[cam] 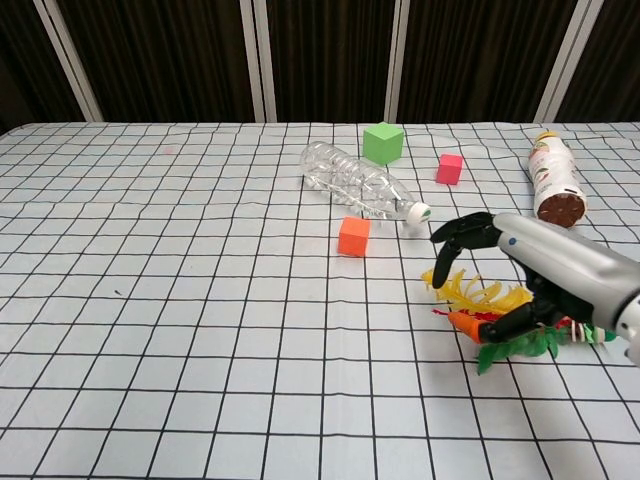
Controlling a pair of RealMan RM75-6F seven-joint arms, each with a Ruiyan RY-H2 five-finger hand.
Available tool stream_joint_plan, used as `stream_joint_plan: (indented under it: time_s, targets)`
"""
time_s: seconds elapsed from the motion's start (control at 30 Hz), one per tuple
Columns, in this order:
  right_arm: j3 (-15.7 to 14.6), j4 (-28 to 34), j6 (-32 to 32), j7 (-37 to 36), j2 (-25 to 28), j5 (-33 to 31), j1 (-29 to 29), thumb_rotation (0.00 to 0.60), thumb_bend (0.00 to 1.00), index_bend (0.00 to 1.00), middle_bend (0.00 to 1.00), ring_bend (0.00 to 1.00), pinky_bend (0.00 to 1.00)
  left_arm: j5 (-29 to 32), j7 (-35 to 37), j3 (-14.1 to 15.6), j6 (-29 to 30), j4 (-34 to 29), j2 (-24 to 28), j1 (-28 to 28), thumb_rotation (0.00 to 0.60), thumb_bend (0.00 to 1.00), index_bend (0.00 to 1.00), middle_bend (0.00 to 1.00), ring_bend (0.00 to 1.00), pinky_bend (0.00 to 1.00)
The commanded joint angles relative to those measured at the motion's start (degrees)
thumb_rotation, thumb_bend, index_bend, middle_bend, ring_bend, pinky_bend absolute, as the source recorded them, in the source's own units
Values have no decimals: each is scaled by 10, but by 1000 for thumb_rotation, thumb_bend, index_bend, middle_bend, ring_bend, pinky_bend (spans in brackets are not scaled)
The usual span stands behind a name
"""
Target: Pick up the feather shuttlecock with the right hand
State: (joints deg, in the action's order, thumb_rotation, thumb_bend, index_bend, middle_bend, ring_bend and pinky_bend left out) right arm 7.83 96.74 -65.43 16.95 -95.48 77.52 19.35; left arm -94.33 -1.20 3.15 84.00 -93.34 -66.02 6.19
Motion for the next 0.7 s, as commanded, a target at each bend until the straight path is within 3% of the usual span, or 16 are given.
stream_joint_plan:
  time_s: [0.03,0.43,0.7]
  targets:
    - [8,-17,-3,6,-20,-14,7,600,406,461,184,0,0,1,1,1,-1,-1,0,0,600,0,0,0,0,0]
    - [5,-46,-16,-2,-41,-32,9,600,406,541,228,0,0,1,1,1,-2,-1,1,1,600,0,0,0,0,0]
    - [-1,-53,-23,-7,-50,-36,10,600,406,542,229,0,0,2,-2,1,-3,-2,0,0,600,0,0,0,0,0]
